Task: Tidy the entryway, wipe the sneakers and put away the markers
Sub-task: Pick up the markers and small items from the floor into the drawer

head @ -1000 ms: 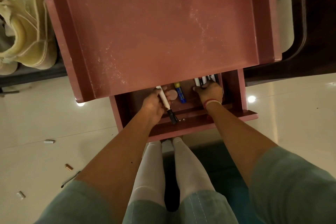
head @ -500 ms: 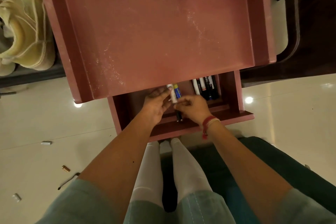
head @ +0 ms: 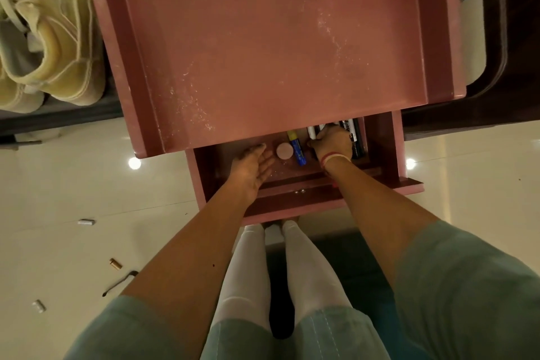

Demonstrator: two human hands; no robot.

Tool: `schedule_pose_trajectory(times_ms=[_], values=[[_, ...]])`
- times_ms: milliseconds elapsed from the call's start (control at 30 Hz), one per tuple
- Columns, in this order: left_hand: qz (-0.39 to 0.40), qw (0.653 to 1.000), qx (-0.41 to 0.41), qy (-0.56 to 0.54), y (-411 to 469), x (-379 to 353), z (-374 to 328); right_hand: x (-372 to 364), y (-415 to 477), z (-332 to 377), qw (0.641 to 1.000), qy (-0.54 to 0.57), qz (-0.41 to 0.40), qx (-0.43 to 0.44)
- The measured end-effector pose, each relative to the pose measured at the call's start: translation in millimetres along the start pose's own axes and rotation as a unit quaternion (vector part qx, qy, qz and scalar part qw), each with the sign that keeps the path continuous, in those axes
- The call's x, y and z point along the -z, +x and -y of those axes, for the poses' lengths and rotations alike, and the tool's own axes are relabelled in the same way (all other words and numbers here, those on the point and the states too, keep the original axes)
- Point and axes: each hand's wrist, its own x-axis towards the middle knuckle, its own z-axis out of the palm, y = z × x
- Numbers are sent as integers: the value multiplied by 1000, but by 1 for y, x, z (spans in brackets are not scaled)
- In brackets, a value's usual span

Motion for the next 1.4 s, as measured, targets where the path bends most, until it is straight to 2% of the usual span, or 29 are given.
schedule_pose_trajectory(times_ms=[100,233,400,467,533,667,867,1000,1100,1200,1400], values=[[-1,1000,-2,3,-2,4,2,3,-2,-3,1000,12,-9,8],[-6,1000,-3,9,-9,13,2,13,-27,-5,995,91,-33,35],[-22,999,1,28,-31,30,8,24,-95,-8,987,131,-1,92],[-30,999,11,4,-88,42,0,57,-149,4,987,114,33,107],[-36,999,24,20,-99,48,2,57,-164,1,988,103,55,101],[-48,999,13,13,-188,79,-13,108,-226,30,978,75,118,154],[-72,989,-40,-126,-287,148,-31,155,-284,111,950,22,153,271],[-96,966,-65,-233,-310,209,-33,146,-308,173,934,-50,179,304],[-103,938,-65,-324,-318,261,-22,123,-328,221,897,-160,213,352],[-116,913,-67,-386,-325,311,-11,94,-352,265,874,-215,223,373],[-151,837,-61,-522,-330,411,24,16,-406,340,840,-291,233,395]])
